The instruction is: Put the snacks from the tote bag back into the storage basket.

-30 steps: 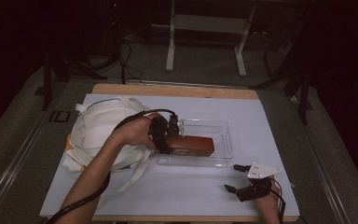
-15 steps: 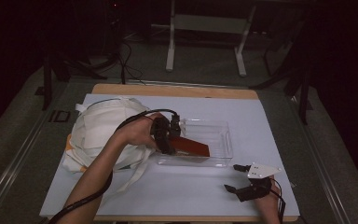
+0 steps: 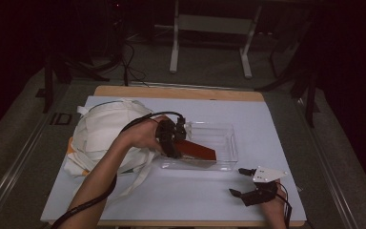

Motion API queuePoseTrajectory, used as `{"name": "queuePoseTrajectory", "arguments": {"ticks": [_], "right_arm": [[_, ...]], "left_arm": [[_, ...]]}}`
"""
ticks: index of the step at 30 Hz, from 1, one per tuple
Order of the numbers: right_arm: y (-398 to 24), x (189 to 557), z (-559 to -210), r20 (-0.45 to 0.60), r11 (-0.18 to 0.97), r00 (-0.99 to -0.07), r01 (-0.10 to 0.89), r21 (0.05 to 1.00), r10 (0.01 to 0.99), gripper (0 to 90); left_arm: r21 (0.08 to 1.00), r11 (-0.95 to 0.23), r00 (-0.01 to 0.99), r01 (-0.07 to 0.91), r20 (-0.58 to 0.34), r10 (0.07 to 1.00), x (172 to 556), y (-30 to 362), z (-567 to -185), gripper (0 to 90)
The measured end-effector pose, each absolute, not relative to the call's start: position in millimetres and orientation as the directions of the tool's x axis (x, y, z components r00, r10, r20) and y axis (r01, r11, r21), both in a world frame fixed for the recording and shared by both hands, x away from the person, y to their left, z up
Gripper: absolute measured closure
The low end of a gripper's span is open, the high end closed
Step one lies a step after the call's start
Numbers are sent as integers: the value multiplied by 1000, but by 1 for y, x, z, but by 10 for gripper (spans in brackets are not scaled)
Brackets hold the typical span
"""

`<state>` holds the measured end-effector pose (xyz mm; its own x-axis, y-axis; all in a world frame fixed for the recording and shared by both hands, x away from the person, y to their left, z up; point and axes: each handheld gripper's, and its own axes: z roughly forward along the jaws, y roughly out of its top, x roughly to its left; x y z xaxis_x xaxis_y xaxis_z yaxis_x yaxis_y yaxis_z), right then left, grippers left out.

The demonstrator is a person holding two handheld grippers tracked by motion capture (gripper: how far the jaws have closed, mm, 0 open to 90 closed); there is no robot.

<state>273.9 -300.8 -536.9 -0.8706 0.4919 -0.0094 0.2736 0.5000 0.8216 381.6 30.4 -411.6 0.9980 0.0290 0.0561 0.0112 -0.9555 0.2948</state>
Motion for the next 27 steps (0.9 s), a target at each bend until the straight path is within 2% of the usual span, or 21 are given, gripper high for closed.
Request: {"name": "queuePoseTrajectory", "arguments": {"ticks": [14, 18, 27], "right_arm": [[-300, 274, -537, -13, 506, -871, 273, 818, 491, 144], [-300, 274, -537, -12, 505, -872, 272, 819, 490, 144], [-300, 274, -537, -13, 505, -871, 274, 818, 492, 144]], "left_arm": [[271, -962, 998, 39, 42, 52, 384, 18, -414, 386], [308, -949, 997, 69, 19, 78, 385, 20, -409, 355], [311, -947, 995, 80, 26, 93, 385, 24, -407, 361]]}}
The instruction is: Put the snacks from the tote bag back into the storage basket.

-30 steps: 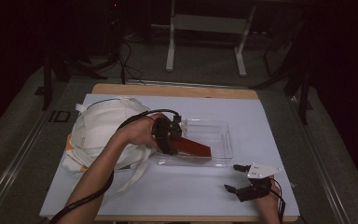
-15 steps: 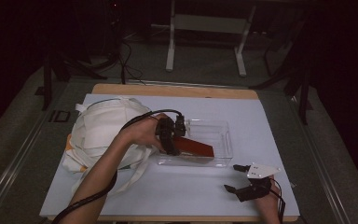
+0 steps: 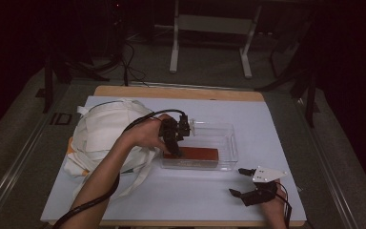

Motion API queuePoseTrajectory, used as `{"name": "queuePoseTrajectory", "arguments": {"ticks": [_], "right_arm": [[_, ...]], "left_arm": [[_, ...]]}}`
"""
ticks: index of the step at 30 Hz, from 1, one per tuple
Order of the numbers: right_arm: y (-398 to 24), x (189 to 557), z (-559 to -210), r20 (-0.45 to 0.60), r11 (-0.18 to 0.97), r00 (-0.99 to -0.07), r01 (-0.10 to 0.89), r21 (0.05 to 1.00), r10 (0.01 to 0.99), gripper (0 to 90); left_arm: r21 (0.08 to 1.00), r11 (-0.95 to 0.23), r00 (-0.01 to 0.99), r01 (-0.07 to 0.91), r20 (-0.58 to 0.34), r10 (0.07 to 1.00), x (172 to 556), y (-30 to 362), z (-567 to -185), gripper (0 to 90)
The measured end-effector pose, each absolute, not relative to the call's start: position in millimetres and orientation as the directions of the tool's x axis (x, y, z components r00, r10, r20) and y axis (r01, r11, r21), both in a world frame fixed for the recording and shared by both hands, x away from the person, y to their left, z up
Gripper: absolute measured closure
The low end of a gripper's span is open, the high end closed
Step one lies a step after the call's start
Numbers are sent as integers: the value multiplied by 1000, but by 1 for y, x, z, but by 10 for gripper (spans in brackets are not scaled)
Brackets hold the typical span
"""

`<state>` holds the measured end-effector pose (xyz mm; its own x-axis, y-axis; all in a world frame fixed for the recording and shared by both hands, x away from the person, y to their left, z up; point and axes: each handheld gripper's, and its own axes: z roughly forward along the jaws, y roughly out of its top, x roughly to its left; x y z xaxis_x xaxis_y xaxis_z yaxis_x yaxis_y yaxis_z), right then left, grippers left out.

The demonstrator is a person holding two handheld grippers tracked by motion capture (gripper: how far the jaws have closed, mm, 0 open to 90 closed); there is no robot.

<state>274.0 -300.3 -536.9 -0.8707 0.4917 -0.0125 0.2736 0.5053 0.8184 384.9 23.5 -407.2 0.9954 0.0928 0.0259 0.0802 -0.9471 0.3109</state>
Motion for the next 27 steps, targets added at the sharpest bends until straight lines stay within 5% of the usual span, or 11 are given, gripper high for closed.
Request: {"name": "queuePoseTrajectory", "arguments": {"ticks": [27], "right_arm": [[-300, 274, -537, -13, 504, -868, 275, 819, 496, 144]], "left_arm": [[456, -868, 957, 198, 101, 271, 375, 74, -398, 361]]}}
